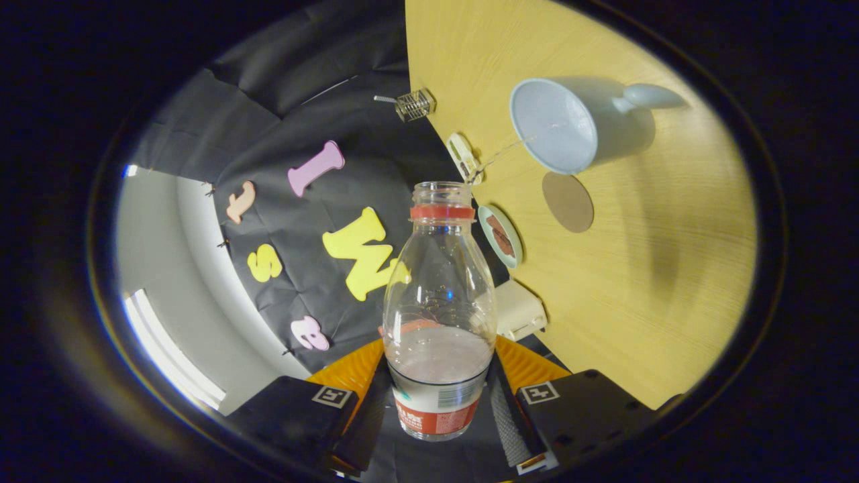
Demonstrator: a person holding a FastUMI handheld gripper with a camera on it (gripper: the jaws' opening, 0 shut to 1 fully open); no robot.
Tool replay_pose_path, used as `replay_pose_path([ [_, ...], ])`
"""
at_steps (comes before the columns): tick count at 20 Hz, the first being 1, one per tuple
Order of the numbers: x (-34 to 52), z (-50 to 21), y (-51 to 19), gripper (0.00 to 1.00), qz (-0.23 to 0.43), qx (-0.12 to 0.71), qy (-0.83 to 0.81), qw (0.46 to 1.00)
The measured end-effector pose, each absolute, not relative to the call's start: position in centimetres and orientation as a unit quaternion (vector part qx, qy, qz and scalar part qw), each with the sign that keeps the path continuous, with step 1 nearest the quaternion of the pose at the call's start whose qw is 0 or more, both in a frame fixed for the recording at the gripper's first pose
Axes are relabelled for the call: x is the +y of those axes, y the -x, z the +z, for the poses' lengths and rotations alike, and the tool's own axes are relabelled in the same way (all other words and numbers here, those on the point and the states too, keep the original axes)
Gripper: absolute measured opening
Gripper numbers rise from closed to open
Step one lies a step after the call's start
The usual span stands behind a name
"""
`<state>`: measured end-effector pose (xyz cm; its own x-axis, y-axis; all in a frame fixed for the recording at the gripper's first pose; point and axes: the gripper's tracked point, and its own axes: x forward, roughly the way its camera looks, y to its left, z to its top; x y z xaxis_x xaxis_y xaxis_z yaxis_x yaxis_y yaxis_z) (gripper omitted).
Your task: Take the bottle from table, then pour the juice into the cup, finally place the bottle on the coaster
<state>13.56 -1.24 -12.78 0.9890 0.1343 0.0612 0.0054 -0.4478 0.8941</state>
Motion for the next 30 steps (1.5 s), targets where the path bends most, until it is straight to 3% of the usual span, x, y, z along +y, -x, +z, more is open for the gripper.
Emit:
replay_pose_path([
  [14, -1.4, -9.4, -13.2, 0.77, 0.075, 0.041, -0.854, 0.513],
  [19, -1.9, -8.7, -13.1, 0.77, 0.084, 0.046, -0.875, 0.474],
  [30, -4.7, -7.7, -13.1, 0.76, 0.089, 0.011, -0.889, 0.45],
])
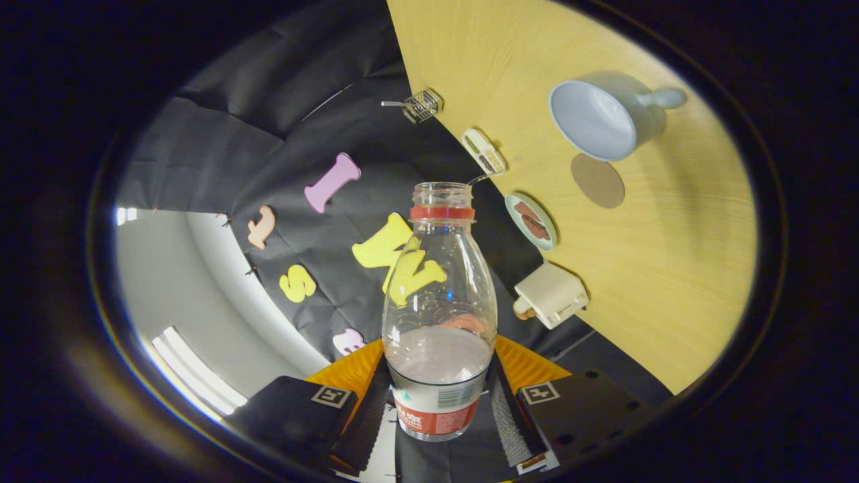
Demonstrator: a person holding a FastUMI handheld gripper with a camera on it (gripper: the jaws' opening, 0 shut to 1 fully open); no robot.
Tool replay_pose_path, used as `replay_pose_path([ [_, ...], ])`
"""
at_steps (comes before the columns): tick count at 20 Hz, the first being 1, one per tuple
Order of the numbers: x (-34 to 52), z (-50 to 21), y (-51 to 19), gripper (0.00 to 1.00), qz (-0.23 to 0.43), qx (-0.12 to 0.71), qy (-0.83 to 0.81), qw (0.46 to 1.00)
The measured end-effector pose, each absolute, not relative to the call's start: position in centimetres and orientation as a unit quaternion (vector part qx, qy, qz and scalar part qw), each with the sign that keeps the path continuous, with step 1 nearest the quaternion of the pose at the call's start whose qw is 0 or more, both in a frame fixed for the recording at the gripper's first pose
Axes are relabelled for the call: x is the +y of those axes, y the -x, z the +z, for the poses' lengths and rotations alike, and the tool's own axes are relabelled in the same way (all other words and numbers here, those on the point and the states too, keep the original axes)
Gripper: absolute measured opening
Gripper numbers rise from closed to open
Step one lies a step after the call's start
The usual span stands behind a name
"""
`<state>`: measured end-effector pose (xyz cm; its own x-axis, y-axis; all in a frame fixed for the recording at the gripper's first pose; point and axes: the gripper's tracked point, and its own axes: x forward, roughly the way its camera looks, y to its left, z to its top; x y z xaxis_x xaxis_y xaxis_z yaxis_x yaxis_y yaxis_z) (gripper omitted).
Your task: Take the bottle from table, then pour the juice into the cup, finally place the bottle on the coaster
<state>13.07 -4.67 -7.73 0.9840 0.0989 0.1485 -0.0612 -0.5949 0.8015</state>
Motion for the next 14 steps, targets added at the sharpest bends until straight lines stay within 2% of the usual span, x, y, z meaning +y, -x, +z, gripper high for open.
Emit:
replay_pose_path([
  [5, -4.3, -13.2, -13.8, 0.76, 0.048, 0.036, -0.9, 0.432],
  [9, -4.1, -12.6, -13.5, 0.77, 0.054, 0.031, -0.896, 0.439],
  [11, -3.7, -11.7, -13.6, 0.77, 0.065, 0.029, -0.88, 0.469],
  [14, -2.5, -11.1, -14.0, 0.77, 0.062, 0.046, -0.813, 0.577],
])
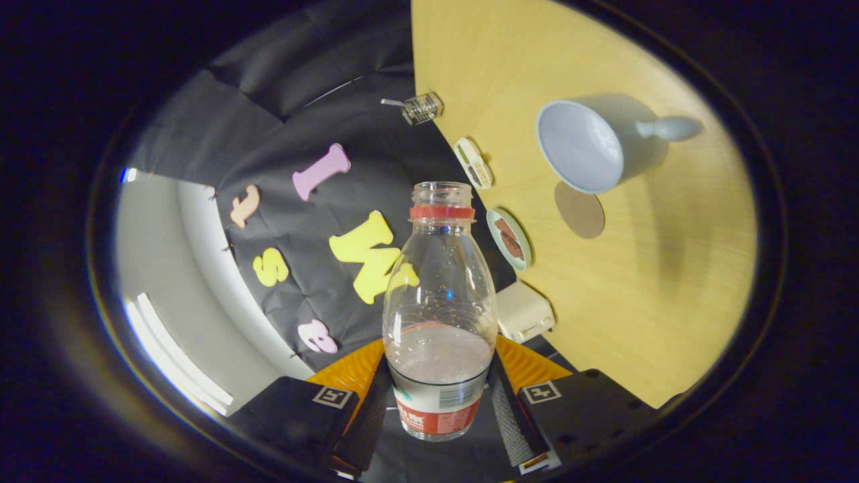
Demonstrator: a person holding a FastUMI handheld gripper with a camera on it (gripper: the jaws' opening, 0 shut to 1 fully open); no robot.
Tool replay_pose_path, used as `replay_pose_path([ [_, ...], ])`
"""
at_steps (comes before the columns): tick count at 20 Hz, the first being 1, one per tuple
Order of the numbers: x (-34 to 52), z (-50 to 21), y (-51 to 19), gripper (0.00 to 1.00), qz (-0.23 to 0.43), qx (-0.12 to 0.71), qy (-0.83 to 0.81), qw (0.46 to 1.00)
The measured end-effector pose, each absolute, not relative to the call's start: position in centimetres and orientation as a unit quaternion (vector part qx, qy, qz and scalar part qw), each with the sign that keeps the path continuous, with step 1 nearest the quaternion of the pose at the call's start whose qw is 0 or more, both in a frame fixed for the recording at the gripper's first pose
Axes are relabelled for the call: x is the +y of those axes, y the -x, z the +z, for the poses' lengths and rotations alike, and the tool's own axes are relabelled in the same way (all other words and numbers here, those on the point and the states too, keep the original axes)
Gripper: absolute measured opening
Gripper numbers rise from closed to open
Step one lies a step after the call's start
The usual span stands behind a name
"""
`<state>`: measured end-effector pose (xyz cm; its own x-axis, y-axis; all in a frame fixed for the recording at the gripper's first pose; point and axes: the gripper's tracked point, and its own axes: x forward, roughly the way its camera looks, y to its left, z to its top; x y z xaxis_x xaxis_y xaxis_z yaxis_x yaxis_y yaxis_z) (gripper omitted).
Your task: Take the bottle from table, then pour the juice into the cup, finally place the bottle on the coaster
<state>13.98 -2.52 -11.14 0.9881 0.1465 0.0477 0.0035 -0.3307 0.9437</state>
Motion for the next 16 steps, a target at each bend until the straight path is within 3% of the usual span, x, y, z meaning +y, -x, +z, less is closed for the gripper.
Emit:
replay_pose_path([
  [4, -3.6, -9.0, -13.9, 0.77, 0.05, 0.018, -0.69, 0.721],
  [8, -4.5, -6.8, -13.6, 0.77, 0.043, -0.018, -0.567, 0.823],
  [12, -5.8, -4.6, -13.1, 0.77, 0.025, -0.046, -0.42, 0.906],
  [16, -7.0, -2.5, -12.2, 0.77, 0.008, -0.087, -0.302, 0.949],
])
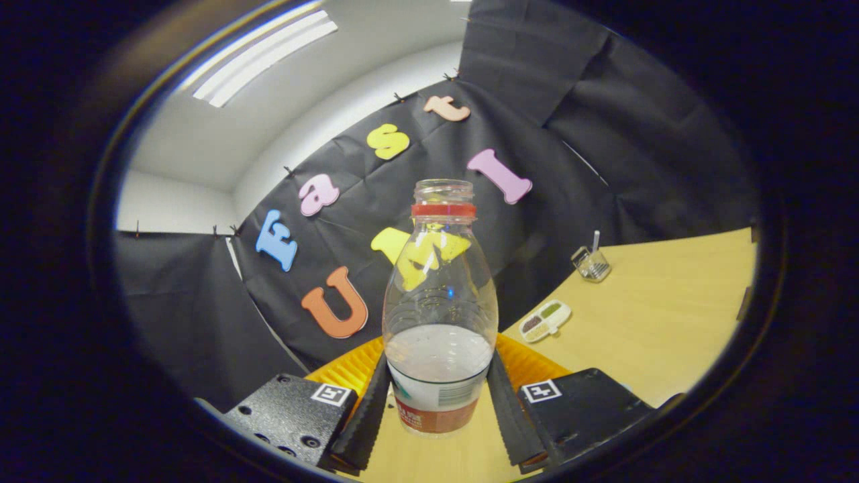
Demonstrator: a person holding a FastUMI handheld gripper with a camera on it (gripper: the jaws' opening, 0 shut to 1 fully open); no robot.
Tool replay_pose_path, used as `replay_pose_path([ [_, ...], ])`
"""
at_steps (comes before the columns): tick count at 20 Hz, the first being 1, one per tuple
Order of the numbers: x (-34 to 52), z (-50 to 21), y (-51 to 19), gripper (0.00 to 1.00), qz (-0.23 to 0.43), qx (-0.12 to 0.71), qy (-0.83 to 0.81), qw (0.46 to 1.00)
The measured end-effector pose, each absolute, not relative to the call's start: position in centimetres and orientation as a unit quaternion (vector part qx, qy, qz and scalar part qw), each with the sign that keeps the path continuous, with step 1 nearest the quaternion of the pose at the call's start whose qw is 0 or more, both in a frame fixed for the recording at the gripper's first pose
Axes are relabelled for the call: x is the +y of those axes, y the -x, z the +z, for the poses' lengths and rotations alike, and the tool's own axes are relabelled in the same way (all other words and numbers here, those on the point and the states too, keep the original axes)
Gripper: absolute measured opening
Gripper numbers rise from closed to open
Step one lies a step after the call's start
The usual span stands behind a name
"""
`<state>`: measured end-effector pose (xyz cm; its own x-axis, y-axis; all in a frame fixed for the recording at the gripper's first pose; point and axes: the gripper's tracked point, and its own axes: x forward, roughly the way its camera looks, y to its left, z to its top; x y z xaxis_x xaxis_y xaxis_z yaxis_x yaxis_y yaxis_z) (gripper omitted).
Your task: Take the bottle from table, then pour the juice into the cup, finally place the bottle on the coaster
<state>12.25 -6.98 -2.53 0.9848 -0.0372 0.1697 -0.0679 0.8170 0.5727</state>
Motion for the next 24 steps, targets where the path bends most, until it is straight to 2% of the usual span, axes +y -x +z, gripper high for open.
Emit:
replay_pose_path([
  [4, -7.2, -1.2, -12.0, 0.78, 0.002, -0.112, -0.214, 0.97],
  [8, -7.0, 0.9, -11.8, 0.78, -0.049, -0.147, -0.083, 0.985],
  [10, -5.7, 1.4, -12.2, 0.78, -0.052, -0.158, -0.059, 0.984],
  [17, -5.7, -2.7, -16.0, 0.78, -0.047, -0.122, -0.045, 0.99],
  [24, -5.7, -10.8, -21.0, 0.79, -0.046, -0.034, 0.006, 0.998],
])
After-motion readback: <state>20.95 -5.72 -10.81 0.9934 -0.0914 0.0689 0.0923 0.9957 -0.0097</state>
